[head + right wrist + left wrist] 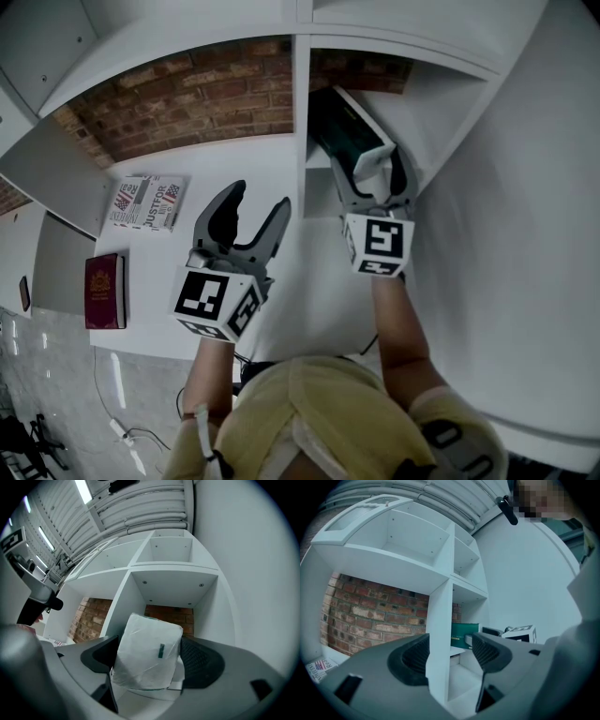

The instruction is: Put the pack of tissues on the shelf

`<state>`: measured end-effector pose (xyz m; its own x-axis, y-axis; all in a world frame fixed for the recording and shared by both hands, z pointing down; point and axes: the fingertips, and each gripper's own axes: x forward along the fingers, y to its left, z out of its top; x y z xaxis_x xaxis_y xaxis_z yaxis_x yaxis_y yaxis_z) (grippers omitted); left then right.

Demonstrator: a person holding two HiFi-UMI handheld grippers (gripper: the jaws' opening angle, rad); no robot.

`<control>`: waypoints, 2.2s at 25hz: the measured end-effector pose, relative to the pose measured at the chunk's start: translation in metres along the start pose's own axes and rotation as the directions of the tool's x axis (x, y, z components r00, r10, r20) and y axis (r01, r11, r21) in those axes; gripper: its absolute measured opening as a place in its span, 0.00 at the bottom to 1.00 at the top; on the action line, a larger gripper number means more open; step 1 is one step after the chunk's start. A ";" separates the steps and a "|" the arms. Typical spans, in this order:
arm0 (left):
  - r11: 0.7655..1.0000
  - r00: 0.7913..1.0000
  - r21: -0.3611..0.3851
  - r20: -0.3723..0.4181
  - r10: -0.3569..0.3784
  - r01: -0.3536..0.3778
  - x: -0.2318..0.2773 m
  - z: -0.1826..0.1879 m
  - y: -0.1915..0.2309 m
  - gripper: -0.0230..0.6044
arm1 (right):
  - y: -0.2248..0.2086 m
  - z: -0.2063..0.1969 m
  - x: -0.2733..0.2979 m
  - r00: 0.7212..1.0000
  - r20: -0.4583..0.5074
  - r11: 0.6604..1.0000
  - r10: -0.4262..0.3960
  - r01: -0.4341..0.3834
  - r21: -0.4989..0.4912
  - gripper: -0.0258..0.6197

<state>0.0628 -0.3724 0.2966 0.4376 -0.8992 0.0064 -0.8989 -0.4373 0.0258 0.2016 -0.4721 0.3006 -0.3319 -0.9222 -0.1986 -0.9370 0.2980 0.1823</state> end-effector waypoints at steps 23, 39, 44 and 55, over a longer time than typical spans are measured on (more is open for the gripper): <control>0.997 0.996 -0.075 0.087 -0.024 0.031 -0.051 0.014 0.019 0.28 | 0.033 0.042 -0.079 0.998 -0.019 0.980 0.055 -0.050 0.191 0.62; 0.997 0.996 -0.079 0.087 -0.014 0.020 -0.101 0.011 0.037 0.19 | 0.070 0.061 -0.131 0.997 -0.056 0.982 0.060 -0.049 0.182 0.51; 0.997 0.998 -0.078 0.067 -0.010 0.015 -0.110 0.005 0.041 0.19 | 0.076 0.060 -0.138 0.997 -0.070 0.983 0.043 -0.030 0.183 0.40; 0.999 0.999 -0.043 0.047 -0.014 0.016 -0.118 0.004 0.043 0.18 | 0.080 0.060 -0.146 0.997 -0.077 0.983 0.005 0.009 0.181 0.16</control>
<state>-0.0277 -0.2851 0.2929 0.4488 -0.8927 -0.0412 -0.8901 -0.4507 0.0686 0.1689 -0.2985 0.2862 -0.3276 -0.9368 -0.1230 -0.9441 0.3298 0.0028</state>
